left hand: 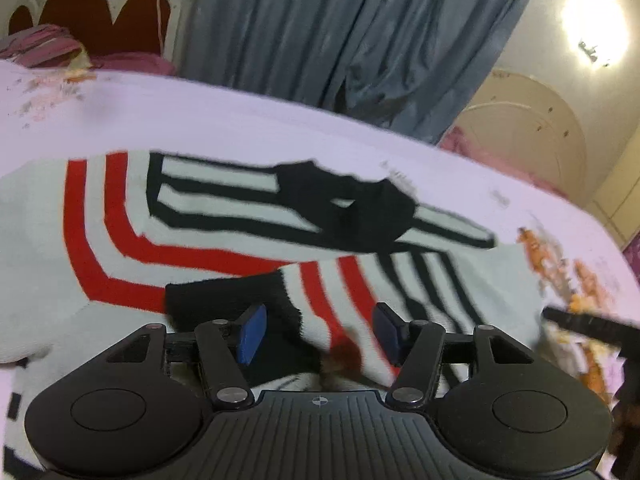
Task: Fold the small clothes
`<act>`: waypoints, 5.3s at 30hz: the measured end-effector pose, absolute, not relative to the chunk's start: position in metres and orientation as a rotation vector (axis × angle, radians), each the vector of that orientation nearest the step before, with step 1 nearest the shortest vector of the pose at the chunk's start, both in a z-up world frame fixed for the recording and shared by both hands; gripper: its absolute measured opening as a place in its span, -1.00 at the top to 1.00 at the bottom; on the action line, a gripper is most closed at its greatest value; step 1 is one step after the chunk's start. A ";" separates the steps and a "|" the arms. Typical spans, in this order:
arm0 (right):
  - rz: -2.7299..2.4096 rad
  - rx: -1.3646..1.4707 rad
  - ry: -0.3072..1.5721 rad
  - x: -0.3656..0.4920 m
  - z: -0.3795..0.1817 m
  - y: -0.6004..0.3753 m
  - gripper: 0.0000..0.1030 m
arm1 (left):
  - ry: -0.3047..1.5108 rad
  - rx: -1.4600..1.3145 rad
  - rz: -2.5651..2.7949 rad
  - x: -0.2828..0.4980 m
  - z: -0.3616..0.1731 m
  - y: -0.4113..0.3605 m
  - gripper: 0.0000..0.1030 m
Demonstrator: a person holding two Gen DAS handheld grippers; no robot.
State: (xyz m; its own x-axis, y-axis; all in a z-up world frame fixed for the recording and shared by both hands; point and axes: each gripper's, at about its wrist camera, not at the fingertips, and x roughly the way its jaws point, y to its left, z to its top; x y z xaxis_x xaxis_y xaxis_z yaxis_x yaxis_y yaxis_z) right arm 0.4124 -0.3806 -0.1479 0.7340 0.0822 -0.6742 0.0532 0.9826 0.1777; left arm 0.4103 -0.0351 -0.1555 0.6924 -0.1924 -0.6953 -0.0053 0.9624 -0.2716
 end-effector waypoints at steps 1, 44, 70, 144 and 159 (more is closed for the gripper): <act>0.016 0.194 0.748 0.420 -0.150 -0.381 0.19 | 0.818 -0.261 -0.091 0.413 -0.162 -0.034 -0.13; 0.203 0.029 0.768 0.396 -0.143 -0.319 0.03 | 0.906 -0.301 0.049 0.379 -0.146 -0.007 -0.68; 0.393 0.023 0.744 0.359 -0.123 -0.132 -0.20 | 0.842 -0.588 0.335 0.277 -0.154 0.245 -0.69; 0.376 0.270 0.823 0.375 -0.129 -0.155 -0.39 | 0.727 -0.054 -0.092 0.330 -0.135 0.129 -0.75; 0.287 0.104 0.680 0.378 -0.115 -0.160 0.87 | 0.764 -0.001 -0.056 0.322 -0.163 0.130 -0.75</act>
State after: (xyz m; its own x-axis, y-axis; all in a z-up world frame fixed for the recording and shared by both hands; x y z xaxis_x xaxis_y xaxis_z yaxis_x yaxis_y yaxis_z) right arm 0.3785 -0.1602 -0.1153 0.7399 0.2951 -0.6046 -0.2273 0.9555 0.1881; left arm 0.3221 0.1295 -0.1632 0.7206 -0.0509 -0.6915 0.0500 0.9985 -0.0214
